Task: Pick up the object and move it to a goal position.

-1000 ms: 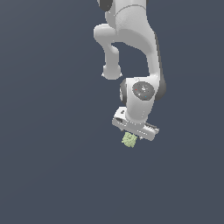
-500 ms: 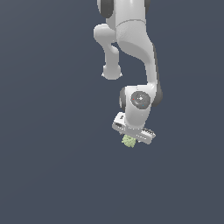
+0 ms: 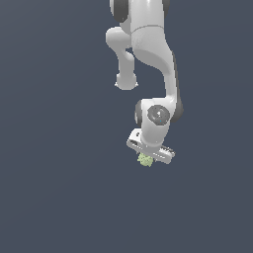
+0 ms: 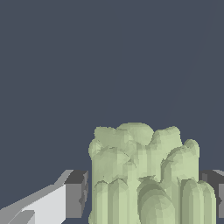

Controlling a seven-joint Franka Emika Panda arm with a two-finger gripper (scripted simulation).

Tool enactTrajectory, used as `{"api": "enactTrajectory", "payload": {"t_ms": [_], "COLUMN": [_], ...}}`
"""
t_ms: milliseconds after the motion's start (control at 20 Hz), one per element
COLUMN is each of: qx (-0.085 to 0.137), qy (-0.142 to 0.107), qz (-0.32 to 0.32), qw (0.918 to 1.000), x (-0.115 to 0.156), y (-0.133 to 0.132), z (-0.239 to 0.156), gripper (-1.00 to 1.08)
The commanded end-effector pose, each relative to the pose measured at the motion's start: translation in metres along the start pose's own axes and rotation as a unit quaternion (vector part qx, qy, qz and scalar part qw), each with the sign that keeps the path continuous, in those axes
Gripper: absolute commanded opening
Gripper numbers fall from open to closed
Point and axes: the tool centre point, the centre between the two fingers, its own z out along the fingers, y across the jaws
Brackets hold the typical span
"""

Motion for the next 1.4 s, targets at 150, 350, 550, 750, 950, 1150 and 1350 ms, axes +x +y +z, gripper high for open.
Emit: {"api": "enactTrajectory", "payload": {"t_ms": [150,350,550,750,950,1150,1350], "qx": [0.000,0.000,0.000,0.000,0.000,0.000,0.000], "qy": [0.000,0.000,0.000,0.000,0.000,0.000,0.000], "qz": [0.000,0.000,0.000,0.000,0.000,0.000,0.000], "qw": [1.0000,1.0000,1.0000,1.0000,1.0000,1.0000,1.0000], "x": [0.000,-0.002,-0.010,-0.026,-0.050,-0.075,-0.094], "y": [0.000,0.000,-0.002,-0.005,-0.011,-0.017,-0.022], "z": [0.000,0.000,-0.002,-0.006,-0.012,-0.019,-0.024], "gripper": [-1.00,-1.00,-1.00,-1.00,-1.00,-1.00,-1.00]}}
